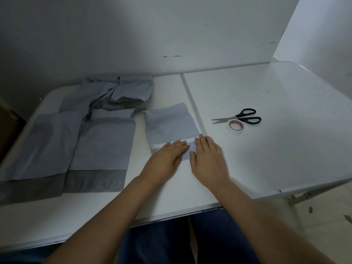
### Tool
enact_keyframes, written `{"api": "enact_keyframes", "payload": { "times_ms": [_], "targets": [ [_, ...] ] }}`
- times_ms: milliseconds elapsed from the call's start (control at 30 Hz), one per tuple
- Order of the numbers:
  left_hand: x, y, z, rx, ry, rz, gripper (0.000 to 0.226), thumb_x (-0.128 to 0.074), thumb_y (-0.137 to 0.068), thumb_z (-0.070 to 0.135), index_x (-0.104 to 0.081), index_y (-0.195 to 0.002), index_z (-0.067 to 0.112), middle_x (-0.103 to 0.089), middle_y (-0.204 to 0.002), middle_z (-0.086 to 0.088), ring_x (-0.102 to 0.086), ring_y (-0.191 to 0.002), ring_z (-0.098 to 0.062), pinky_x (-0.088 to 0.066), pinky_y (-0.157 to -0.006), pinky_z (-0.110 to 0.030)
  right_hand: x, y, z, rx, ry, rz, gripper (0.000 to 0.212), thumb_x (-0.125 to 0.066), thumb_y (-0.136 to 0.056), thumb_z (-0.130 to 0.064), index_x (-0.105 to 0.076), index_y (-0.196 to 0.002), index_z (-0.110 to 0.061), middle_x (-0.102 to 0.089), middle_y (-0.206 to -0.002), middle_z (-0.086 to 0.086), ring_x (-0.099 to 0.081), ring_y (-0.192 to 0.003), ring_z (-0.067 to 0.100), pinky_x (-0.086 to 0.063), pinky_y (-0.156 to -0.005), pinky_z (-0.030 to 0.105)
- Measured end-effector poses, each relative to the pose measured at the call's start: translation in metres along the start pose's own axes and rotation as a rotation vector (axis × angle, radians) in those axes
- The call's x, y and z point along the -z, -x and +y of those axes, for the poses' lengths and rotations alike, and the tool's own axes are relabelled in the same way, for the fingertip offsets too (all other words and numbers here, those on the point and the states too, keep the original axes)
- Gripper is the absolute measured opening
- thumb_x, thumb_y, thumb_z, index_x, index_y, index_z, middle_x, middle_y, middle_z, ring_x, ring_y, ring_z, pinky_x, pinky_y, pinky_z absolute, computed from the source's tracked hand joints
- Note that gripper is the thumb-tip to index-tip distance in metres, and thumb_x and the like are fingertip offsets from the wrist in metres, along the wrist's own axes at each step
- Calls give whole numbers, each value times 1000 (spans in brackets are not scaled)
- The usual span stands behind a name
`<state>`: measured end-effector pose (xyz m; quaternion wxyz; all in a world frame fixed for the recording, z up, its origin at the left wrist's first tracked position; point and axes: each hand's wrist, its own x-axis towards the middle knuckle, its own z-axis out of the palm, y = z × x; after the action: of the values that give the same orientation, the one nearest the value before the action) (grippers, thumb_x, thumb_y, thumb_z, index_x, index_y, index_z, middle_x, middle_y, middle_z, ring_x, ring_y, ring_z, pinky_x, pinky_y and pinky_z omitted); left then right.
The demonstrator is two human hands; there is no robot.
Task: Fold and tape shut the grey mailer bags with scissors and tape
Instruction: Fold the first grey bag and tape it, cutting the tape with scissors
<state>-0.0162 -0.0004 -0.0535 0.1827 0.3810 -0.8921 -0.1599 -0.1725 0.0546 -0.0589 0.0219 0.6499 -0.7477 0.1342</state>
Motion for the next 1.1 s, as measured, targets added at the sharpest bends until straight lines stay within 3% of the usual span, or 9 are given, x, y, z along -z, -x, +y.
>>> {"api": "enact_keyframes", "payload": {
  "times_ms": [167, 300, 600, 800, 933, 1100],
  "targets": [
    [2, 1, -1, -8, 12, -10, 41, -45, -101, 16, -46, -142, 20, -40, -150, 5, -29, -141, -7, -11, -117, -19, 0, 2, -4, -29, 7, -23, 62, -22, -95, -35, -53, -134, 1, -51, -140, 18, -49, -130, 32, -38, -107, 42],
    [4, 9, -2, 52, -40, 49, 42, -43, -102, 29, -44, -144, 20, -39, -150, 4, -30, -141, -7, -16, -117, -22, 0, 2, -4, -26, -7, -24, 66, -16, -95, -38, -45, -140, 1, -44, -146, 18, -41, -136, 31, -32, -111, 42],
    [18, 38, -6, 234, -119, 63, 55, -38, -101, 44, -31, -150, 21, -23, -158, 7, -15, -145, -4, -3, -114, -16, 0, 2, -2, -12, -6, -42, 76, -3, -91, -45, -32, -148, -3, -29, -156, 12, -25, -144, 27, -19, -117, 38],
    [31, 51, -9, 295, -155, 72, 49, -32, -104, 37, -35, -149, 19, -27, -156, 6, -19, -144, -5, -2, -110, -12, -1, 2, 0, -17, -24, -36, 77, -3, -91, -47, -32, -148, -4, -29, -156, 11, -25, -144, 26, -19, -117, 38],
    [31, 54, -10, 299, -200, 89, 46, -33, -104, 30, -37, -147, 14, -31, -155, 0, -25, -144, -11, -8, -115, -21, -1, 2, 3, -18, -62, -27, 75, -8, -92, -49, -35, -147, -8, -32, -155, 6, -28, -143, 22, -21, -116, 37],
    [28, 38, 2, 210, -228, 76, 48, -41, -99, 13, -37, -146, 11, -34, -154, -4, -28, -143, -17, -3, -114, -24, 5, 1, 2, 70, -94, 91, 53, -26, -98, -38, -41, -144, -14, -31, -156, 4, -29, -142, 24, -24, -113, 40]
  ]
}}
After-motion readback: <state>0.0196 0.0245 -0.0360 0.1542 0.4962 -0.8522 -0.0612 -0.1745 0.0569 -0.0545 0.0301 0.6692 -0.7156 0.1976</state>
